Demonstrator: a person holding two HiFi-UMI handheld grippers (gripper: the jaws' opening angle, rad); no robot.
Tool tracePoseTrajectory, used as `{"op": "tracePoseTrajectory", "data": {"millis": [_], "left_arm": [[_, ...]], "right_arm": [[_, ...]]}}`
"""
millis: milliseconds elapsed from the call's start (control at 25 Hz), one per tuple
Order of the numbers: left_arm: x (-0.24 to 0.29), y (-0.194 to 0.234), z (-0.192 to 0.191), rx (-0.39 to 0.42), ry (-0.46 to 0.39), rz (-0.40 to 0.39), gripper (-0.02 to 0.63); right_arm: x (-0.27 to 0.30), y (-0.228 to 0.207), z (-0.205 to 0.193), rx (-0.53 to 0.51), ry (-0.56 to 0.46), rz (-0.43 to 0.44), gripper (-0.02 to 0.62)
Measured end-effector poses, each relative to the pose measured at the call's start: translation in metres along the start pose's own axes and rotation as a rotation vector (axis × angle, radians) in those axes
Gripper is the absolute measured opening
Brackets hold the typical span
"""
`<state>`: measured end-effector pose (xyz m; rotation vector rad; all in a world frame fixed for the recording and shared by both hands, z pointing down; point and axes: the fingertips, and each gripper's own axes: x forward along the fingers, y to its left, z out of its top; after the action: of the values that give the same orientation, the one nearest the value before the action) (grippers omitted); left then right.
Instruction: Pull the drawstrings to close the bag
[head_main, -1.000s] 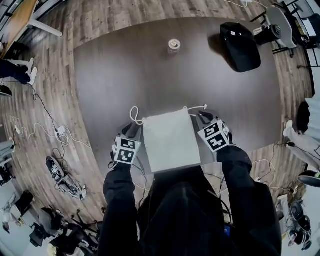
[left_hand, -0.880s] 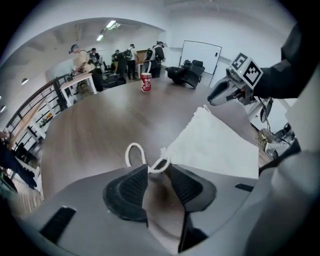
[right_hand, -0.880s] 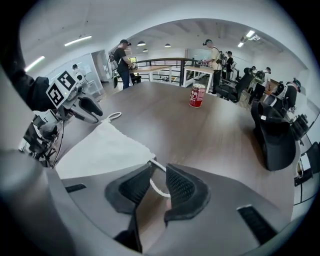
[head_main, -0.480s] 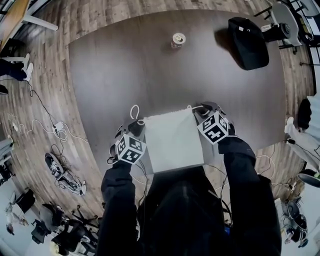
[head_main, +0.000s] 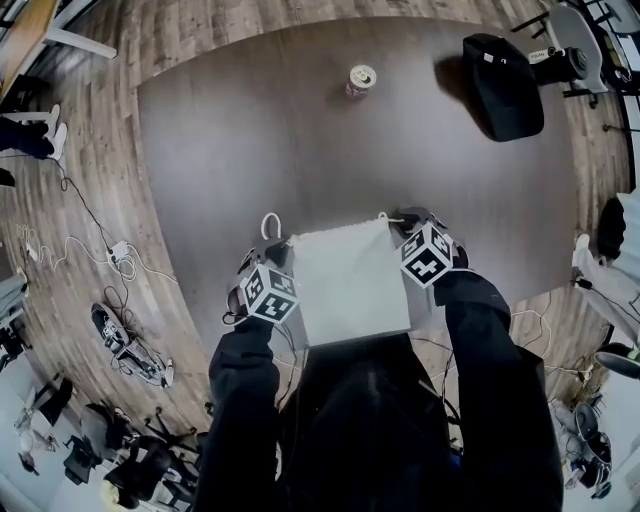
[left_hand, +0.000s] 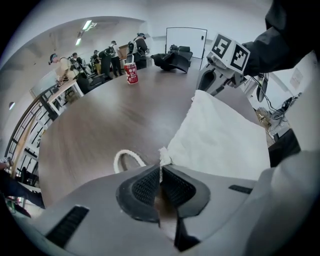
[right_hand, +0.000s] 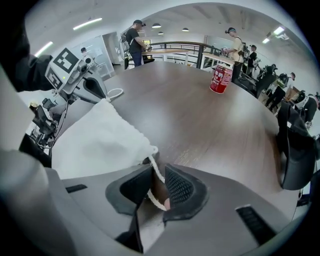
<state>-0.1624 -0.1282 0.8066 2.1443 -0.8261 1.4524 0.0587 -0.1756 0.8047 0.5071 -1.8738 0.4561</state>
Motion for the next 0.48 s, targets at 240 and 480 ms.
{"op": "tracePoseTrajectory", "data": {"millis": [240, 480], "left_arm": [[-0.014, -0.002, 0.002, -0.045, -0.021, 0.037, 0.041], [-0.037, -0.001, 0.009, -0.159, -0.097, 0.071, 0.037]], "right_arm": [[-0.003, 0.007, -0.002, 0.1, -0.024, -0.016, 0.026], [-0.029, 0.0, 0.001, 0.261, -0.118, -0.07, 0.025]]}}
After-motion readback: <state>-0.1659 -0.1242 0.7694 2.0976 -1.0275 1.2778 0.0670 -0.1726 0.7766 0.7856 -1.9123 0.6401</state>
